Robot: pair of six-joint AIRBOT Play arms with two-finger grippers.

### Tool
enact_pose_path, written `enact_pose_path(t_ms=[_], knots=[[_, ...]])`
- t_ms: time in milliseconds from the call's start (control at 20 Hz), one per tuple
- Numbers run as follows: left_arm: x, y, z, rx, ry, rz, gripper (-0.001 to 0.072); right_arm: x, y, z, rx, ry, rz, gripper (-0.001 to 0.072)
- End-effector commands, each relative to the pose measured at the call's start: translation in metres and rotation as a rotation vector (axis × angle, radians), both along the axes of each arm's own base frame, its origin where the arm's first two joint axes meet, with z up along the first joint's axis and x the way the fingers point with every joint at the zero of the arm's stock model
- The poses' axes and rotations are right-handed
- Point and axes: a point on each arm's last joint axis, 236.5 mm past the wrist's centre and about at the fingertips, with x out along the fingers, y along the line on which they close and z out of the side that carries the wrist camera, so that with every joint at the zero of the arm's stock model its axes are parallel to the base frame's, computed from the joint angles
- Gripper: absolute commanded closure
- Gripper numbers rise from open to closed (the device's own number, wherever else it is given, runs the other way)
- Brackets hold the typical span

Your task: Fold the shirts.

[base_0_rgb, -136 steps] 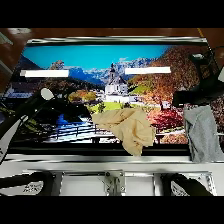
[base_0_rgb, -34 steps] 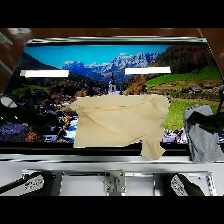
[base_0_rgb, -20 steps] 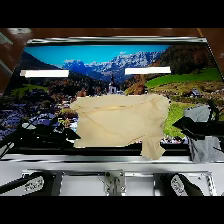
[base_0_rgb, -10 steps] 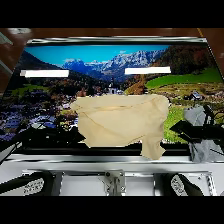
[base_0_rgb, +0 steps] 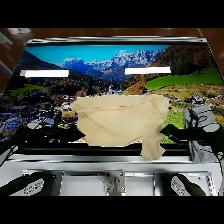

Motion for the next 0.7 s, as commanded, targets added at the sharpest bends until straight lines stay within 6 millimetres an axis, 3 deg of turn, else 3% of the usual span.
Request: enact_pose_path(t_ms=[0, 50, 100, 200, 300, 350, 450, 550, 600, 650], knots=[[0.004, 0.000, 0.009, 0.001, -0.040, 0.002, 0.0671, 0.005, 0.018, -0.027, -0.020, 0.040, 0.034, 0.0126], [0.007, 0.002, 0.010, 0.008, -0.056, 0.009, 0.0671, 0.004, 0.023, -0.031, -0.017, 0.054, 0.050, 0.0319], [0.012, 0.003, 0.013, 0.021, -0.093, 0.006, 0.0671, 0.004, 0.025, -0.031, -0.015, 0.056, 0.059, 0.0630], [0.028, 0.006, 0.024, 0.030, -0.146, 0.014, 0.0671, 0.011, 0.027, -0.017, -0.011, 0.018, 0.082, 0.0645], [0.055, 0.010, 0.056, 0.041, -0.258, 0.013, 0.0673, 0.033, 0.022, 0.023, -0.048, -0.108, 0.132, 0.0646], [0.072, 0.012, 0.083, 0.062, -0.357, -0.001, 0.0673, 0.052, 0.018, 0.059, -0.089, -0.225, 0.162, 0.0646], [0.107, 0.018, 0.174, 0.125, -0.642, -0.027, 0.0673, 0.087, 0.010, 0.162, -0.196, -0.513, 0.184, 0.0646], [0.121, 0.030, 0.309, 0.180, -0.986, 0.001, 0.0673, 0.095, 0.009, 0.303, -0.314, -0.852, 0.171, 0.0646], [0.113, 0.035, 0.376, 0.187, -1.137, 0.036, 0.0673, 0.083, 0.012, 0.377, -0.378, -1.021, 0.160, 0.0646], [0.093, 0.040, 0.445, 0.191, -1.287, 0.080, 0.0672, 0.066, 0.015, 0.437, -0.409, -1.153, 0.125, 0.0646]])
